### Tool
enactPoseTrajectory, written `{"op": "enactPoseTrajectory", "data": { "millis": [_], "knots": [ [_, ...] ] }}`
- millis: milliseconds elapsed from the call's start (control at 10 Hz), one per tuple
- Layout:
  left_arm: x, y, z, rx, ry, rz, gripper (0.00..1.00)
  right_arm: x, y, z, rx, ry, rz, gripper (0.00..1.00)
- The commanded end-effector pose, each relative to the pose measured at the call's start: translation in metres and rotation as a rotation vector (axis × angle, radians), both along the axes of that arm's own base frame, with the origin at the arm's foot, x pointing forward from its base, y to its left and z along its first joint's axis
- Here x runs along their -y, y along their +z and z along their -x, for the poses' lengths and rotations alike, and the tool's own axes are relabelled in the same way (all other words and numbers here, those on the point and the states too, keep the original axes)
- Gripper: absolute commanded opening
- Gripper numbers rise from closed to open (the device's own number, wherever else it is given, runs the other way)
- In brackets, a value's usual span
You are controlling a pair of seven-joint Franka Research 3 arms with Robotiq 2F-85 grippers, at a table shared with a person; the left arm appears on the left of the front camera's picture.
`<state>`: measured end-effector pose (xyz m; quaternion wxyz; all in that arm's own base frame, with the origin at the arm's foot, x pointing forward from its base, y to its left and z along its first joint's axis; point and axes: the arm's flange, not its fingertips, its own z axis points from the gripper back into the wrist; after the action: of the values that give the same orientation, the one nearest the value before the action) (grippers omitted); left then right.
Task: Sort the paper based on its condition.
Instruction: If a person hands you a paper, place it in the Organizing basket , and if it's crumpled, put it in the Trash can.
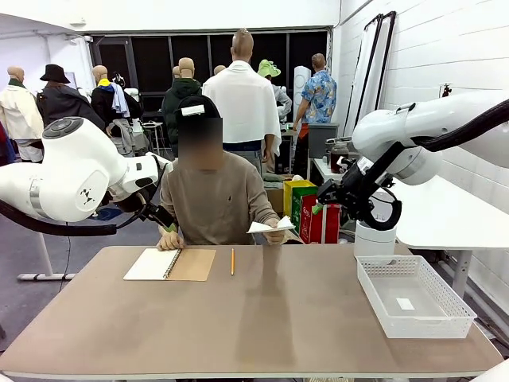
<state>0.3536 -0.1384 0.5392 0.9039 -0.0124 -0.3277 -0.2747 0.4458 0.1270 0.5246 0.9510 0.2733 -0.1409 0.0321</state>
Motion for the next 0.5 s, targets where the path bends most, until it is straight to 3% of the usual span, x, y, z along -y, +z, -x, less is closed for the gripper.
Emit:
{"op": "enactPoseTrajectory", "data": {
  "millis": [0,200,300,400],
  "knots": [
    [-0.001,0.0,0.0,0.0,-0.001,0.0,1.0,0.0,0.002,0.001,0.007,0.024,-0.013,1.0],
    [-0.001,0.0,0.0,0.0,-0.001,0.0,1.0,-0.001,0.001,0.001,0.003,0.003,0.002,1.0],
    [-0.001,0.0,0.0,0.0,-0.001,0.0,1.0,-0.01,-0.006,-0.02,-0.138,-0.055,-0.116,1.0],
    [-0.001,0.0,0.0,0.0,-0.001,0.0,1.0,-0.017,-0.015,-0.033,-0.228,-0.073,-0.183,1.0]
  ]
}}
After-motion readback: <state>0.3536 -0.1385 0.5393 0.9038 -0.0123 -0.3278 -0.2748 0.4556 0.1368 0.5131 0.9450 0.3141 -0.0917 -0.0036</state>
